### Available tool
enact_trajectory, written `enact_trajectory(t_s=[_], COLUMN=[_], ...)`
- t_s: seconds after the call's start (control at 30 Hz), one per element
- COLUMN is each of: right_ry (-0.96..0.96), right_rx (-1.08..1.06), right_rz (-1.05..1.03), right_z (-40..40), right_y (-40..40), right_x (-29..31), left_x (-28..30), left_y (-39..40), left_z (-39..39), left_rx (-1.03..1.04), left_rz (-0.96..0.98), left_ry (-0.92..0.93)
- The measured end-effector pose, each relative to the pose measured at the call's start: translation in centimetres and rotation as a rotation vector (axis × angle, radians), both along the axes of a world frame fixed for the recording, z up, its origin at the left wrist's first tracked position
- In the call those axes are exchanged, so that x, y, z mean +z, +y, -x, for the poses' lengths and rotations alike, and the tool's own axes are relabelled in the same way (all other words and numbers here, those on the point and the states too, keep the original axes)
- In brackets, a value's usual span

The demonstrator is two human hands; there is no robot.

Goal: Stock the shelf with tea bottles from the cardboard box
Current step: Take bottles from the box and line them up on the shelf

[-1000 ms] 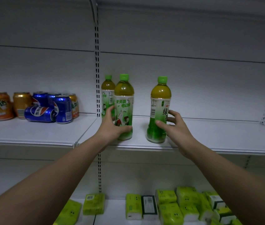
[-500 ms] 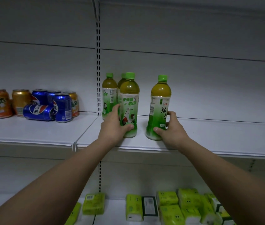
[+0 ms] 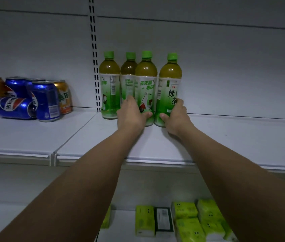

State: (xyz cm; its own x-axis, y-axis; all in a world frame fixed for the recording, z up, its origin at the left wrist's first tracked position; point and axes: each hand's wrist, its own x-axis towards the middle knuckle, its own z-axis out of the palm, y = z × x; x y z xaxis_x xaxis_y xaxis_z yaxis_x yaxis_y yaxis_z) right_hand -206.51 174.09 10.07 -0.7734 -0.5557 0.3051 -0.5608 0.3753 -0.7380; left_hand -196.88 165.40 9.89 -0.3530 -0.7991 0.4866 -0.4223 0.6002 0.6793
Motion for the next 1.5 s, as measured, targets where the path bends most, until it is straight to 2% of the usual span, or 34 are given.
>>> enact_trajectory(t_s=[0.3, 0.57, 0.87, 1.03, 1.13, 1.2, 1.27, 1.37, 1.43, 1.5], right_ry=[0.061, 0.006, 0.039, 0.096, 0.143, 0.122, 0.167, 0.303, 0.341, 0.311], right_rx=[-0.072, 0.021, 0.022, -0.054, 0.04, 0.118, 0.158, 0.185, 0.218, 0.25], right_rz=[0.0, 0.1, 0.142, 0.149, 0.1, 0.098, 0.12, 0.167, 0.181, 0.173], right_z=[2.8, 2.2, 3.1, 0.9, -1.6, -3.4, -5.5, -9.4, -12.2, -14.7], right_y=[-3.0, -2.4, -2.6, -0.6, 1.6, 3.4, 5.6, 10.5, 13.6, 15.9], right_x=[-1.3, -1.6, -2.1, -1.2, -0.9, -0.5, 0.1, -0.2, -2.0, -5.9], left_x=[-0.7, -1.2, -1.2, -0.7, -0.6, -0.5, -0.8, -2.3, -5.6, -10.8], left_y=[-1.9, -1.9, -1.7, 0.4, 2.3, 4.0, 6.1, 9.6, 11.3, 13.2], left_z=[2.2, 1.9, 1.7, 0.6, -1.1, -3.0, -5.7, -11.2, -13.8, -15.3], left_rx=[0.03, -0.03, -0.038, -0.071, -0.156, -0.218, -0.244, -0.188, -0.166, -0.116], left_rz=[0.062, 0.093, 0.108, 0.048, -0.131, -0.158, -0.038, 0.222, 0.201, 0.025], left_ry=[0.051, 0.028, 0.047, -0.014, -0.059, -0.053, 0.014, 0.224, 0.343, 0.385])
